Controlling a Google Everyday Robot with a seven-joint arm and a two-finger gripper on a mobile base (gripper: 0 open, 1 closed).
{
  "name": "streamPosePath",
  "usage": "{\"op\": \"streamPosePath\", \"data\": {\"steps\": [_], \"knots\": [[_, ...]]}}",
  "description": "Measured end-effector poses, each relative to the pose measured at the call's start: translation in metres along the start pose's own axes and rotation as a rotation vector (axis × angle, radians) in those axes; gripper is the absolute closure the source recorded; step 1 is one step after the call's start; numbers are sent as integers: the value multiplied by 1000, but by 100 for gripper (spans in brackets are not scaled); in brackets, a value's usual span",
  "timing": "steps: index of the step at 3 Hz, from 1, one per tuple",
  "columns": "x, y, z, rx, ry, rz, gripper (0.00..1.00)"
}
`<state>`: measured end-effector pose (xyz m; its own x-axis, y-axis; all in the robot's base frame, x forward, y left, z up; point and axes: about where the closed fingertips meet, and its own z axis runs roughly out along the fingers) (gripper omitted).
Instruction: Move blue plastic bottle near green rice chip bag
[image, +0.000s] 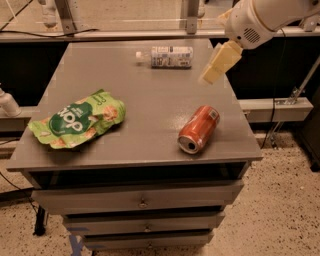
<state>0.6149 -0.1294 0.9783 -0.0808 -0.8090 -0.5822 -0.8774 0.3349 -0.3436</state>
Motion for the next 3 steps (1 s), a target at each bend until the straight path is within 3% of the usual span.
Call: {"op": "streamPosePath", "data": {"steps": [1, 2, 3], "knots": [[-11, -41, 33, 62, -83, 78, 0], [-11, -83, 71, 73, -175, 196, 0], [-16, -115, 112, 40, -249, 285, 0]]}}
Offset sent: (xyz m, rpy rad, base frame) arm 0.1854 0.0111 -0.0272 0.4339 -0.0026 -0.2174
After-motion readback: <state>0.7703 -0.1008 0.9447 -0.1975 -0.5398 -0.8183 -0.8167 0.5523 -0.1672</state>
